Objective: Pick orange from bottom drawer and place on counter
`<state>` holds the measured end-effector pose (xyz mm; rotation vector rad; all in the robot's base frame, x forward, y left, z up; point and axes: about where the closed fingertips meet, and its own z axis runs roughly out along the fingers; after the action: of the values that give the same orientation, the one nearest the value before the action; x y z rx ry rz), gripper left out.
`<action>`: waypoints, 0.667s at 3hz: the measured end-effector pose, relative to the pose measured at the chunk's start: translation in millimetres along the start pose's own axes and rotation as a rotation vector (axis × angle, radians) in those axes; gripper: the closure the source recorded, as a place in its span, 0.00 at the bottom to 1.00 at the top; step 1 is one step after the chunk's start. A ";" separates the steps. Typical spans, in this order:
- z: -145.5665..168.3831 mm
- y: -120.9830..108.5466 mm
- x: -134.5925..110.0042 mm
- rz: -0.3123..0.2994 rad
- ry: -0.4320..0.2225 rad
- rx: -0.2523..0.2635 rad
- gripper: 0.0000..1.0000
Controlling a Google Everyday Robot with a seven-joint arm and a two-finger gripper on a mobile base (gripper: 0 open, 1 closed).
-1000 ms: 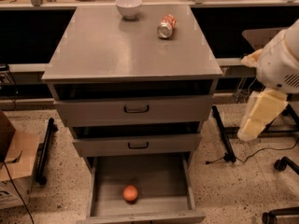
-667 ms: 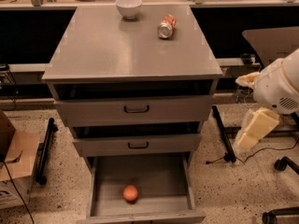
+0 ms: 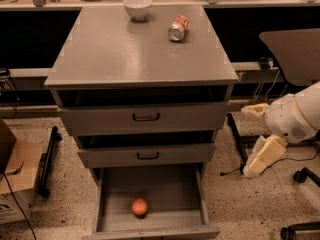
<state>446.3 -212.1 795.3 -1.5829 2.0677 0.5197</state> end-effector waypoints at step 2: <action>40.4 7.1 11.1 0.052 -0.036 -0.041 0.00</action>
Offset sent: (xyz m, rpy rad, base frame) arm -0.0083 0.0426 -0.1134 0.1549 0.1529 -0.0561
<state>442.9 -196.1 756.1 -1.5347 2.0883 0.6081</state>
